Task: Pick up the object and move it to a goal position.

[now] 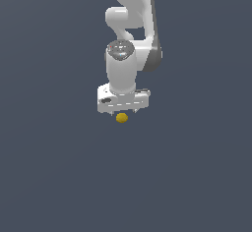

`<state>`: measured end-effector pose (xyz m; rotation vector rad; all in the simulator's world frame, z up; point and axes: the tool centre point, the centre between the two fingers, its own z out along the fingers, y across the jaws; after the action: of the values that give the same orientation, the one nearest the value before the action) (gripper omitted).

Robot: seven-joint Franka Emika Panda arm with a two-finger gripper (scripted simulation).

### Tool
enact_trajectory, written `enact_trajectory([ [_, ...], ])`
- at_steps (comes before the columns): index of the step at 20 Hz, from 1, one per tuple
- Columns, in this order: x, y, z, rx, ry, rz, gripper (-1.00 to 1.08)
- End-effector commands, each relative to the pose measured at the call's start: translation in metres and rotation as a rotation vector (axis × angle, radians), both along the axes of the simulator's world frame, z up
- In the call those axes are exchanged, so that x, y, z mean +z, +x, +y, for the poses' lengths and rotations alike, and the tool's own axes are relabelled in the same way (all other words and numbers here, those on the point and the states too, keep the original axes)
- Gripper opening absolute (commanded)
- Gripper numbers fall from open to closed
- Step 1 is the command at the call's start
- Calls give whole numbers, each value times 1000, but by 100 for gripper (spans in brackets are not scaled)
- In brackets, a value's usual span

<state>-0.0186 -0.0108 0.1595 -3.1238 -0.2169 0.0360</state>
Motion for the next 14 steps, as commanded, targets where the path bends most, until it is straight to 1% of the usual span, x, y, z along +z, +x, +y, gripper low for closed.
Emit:
enact_trajectory([
  [1, -7, -4, -2, 49, -2, -1, 100],
  [14, -54, -35, -12, 407, -7, -13, 100],
])
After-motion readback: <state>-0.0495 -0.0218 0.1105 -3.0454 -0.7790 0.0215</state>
